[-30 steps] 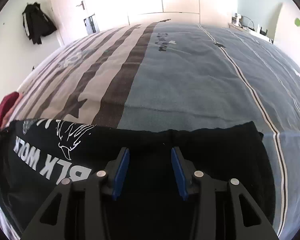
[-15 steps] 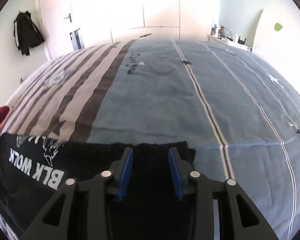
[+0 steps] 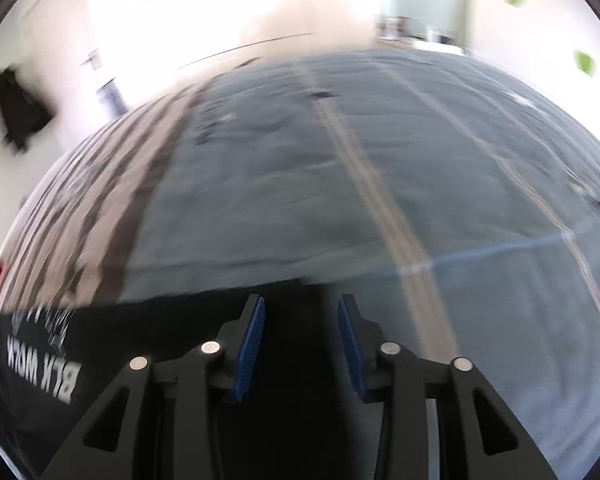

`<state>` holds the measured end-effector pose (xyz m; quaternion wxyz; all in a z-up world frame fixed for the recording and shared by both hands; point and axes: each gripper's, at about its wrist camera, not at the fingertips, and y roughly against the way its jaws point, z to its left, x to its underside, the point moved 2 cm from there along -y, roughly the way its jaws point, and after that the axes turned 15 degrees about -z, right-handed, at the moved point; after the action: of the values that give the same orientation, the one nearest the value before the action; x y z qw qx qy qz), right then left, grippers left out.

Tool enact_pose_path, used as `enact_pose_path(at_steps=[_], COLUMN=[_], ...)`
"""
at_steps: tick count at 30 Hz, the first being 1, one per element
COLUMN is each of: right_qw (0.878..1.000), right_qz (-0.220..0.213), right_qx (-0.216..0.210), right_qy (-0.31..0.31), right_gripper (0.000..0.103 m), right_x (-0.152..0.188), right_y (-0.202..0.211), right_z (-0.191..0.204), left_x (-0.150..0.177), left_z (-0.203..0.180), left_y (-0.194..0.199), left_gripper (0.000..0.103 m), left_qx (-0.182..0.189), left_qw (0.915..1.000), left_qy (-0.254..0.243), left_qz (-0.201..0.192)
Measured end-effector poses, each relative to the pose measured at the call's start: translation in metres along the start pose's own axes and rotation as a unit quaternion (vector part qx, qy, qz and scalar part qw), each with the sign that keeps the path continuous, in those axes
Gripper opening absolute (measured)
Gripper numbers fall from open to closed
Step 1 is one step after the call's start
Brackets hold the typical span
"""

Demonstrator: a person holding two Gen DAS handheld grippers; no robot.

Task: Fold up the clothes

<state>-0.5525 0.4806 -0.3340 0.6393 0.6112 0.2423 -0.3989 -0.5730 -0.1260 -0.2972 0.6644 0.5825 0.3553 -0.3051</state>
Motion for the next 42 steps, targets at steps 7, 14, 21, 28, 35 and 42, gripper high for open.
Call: enact_pose_path(at_steps=[7,14,21,28,35,42], right_qw=[0.996,0.986,0.994,0.993,0.984,0.986], right_qz=[-0.019,-0.025,0.011,0.013,0.036,0.055], right_qx=[-0.023,-0.094,-0.051,-0.099,-0.134,-0.123], right_qy=[0.082,0.134,0.093,0.070,0.109,0.096], right_gripper=[0.036,0.036,0.033,0.034,0.033,0.033], right_x=[-0.006,0.025,0.061,0.076,0.126,0.128], right_y=[0.016,0.049,0.054,0.096,0.123,0.140], right_z=[0.027,0.099,0.076,0.122,0.151,0.098], left_x=[0.006,0.050,0.054,0.053,0.097,0.096], left_z=[-0.047,-0.054,-0.033,-0.124,-0.128,-0.062], left_y=[0.053,0.059,0.070,0.127,0.134,0.134], left_gripper=[0.002,0.002,0.002,0.002,0.002,0.002], left_qx=[0.085,0.079,0.017,0.148,0.138,0.061], left_qw=[0.9953,0.9959,0.9998,0.9883,0.9886,0.9970], left_qy=[-0.042,-0.039,0.000,-0.036,-0.054,-0.016], left_qz=[-0.021,0.021,0.014,-0.011,0.029,0.044])
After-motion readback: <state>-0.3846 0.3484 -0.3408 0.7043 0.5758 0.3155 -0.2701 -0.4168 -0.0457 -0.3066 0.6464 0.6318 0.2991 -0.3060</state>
